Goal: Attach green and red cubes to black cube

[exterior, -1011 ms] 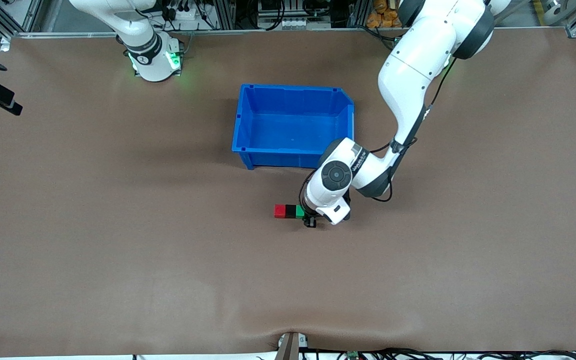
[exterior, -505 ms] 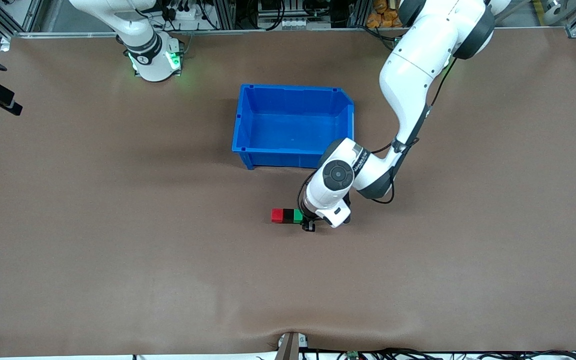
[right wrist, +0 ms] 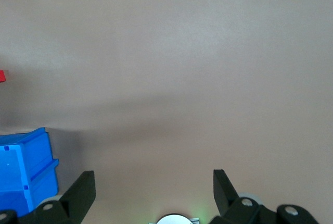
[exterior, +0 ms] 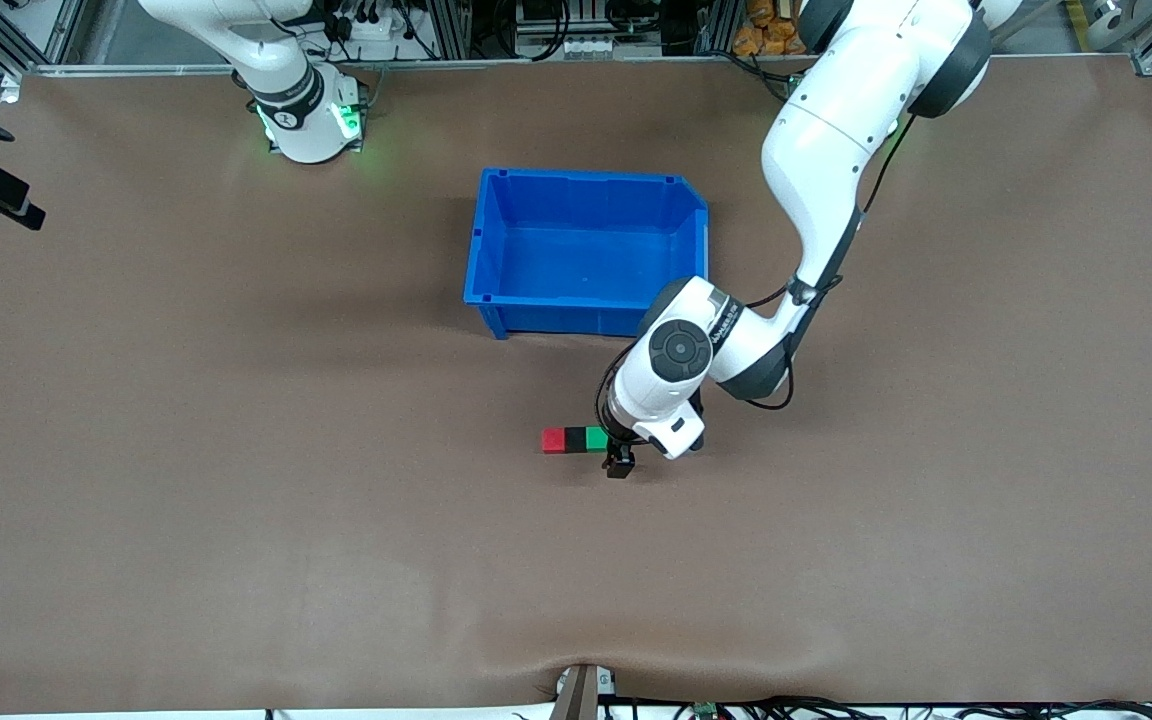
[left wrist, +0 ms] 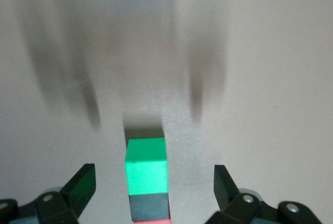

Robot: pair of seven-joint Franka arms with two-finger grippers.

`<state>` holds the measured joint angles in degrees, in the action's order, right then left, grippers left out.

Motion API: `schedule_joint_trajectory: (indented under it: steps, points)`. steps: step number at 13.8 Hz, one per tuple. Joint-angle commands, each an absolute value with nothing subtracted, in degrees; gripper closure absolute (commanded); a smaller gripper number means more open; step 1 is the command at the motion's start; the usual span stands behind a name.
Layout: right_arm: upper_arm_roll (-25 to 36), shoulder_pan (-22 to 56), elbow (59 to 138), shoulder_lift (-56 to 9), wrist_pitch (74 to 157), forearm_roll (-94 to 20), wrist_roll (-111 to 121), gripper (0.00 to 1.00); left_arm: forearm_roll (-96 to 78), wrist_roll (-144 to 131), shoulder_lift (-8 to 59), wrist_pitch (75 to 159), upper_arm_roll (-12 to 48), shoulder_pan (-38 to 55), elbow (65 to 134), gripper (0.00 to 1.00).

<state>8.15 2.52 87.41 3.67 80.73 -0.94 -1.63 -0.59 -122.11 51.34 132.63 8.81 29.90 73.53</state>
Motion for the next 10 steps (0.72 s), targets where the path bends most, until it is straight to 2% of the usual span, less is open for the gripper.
schedule_joint_trajectory:
  steps: [1,3,8,10]
  points:
    - [8.1,2.2,86.7,3.3,80.1,-0.5,-1.6,0.00,2.7,-117.6,44.8,125.3,8.7,29.1,74.1,0.00]
    - [8.1,2.1,86.7,3.3,80.1,-0.5,-1.6,0.00,3.2,-113.5,40.3,122.8,8.7,27.6,74.6,0.00]
    - [8.1,2.0,86.7,3.3,80.1,-0.6,-1.5,0.00,3.3,-88.1,30.7,110.4,8.3,22.7,75.5,0.00]
    - [8.1,2.2,86.7,3.3,79.9,-0.6,-1.5,0.00,8.2,-80.5,27.3,106.9,8.3,21.5,75.5,0.00]
